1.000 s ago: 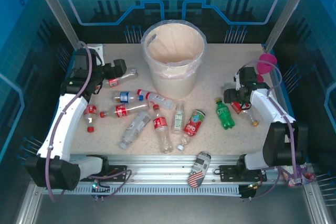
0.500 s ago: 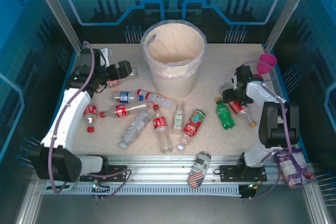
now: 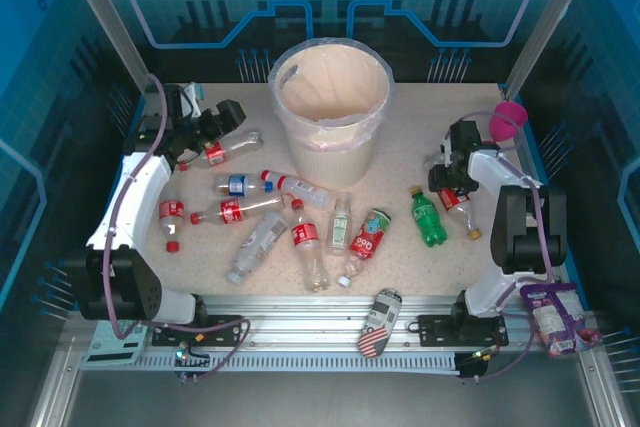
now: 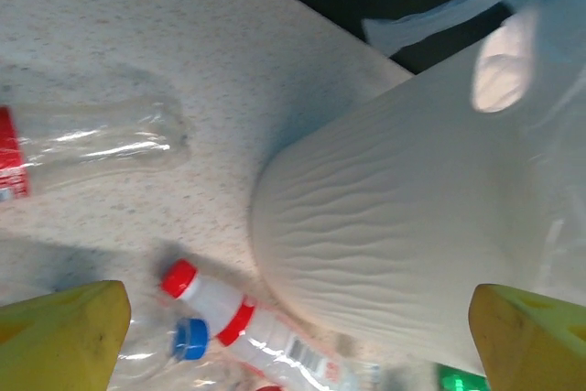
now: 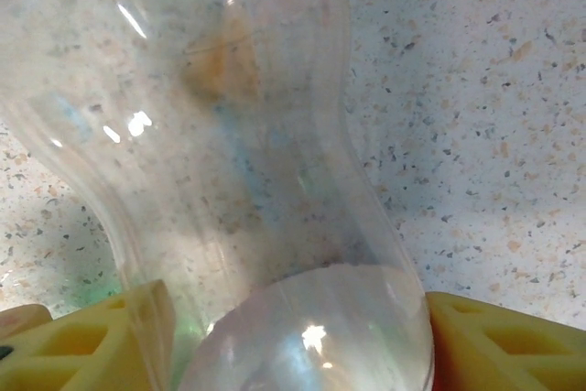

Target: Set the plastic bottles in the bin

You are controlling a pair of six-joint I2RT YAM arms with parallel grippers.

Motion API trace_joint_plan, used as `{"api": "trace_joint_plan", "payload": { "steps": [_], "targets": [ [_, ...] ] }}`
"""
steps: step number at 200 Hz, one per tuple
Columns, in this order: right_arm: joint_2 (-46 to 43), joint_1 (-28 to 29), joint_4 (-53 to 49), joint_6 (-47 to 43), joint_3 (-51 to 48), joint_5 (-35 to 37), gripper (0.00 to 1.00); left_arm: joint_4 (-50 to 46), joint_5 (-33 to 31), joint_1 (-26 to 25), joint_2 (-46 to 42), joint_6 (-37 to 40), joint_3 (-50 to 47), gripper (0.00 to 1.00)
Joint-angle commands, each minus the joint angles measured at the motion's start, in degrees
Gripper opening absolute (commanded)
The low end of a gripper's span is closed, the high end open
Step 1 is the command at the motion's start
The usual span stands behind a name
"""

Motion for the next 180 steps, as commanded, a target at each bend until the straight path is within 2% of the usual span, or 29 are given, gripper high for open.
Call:
{"api": "trace_joint_plan", "payload": {
  "steps": [1,13,58,97,120,148,180],
  "targets": [
    [-4.9,-0.9,-2.0,-1.1,2.6,-0.3,0.61,6.6,9.3,0.0,-1.4,-9.8,3.7,0.95],
    [-6.8,-0.8,-2.4,-0.7,3.0,-1.2,0.6,7.6,9.3,-0.7,-0.5,-11.7,5.8,0.93],
    [-16.2,-0.2,-5.9,0.1,6.9,-6.3,0.6,4.2,7.5,-4.3,4.4,-11.4,12.8,0.93],
    [-28.1,0.3,-3.9,2.6,12.0,-17.9,0.6,4.3,6.4,-7.0,5.2,-9.4,12.2,0.93],
    [-32.1,0.8,-1.6,4.7,16.5,-23.1,0.61,2.9,5.8,-8.2,6.4,-7.4,12.0,0.94],
    [-33.6,2.2,3.8,9.6,20.8,-29.9,0.59,3.7,7.0,-9.1,7.9,-6.2,9.9,0.94],
    [-28.7,6.5,9.5,13.7,28.0,-36.8,0.58,2.1,8.1,-10.1,9.7,-3.8,9.7,0.94]
  ]
}}
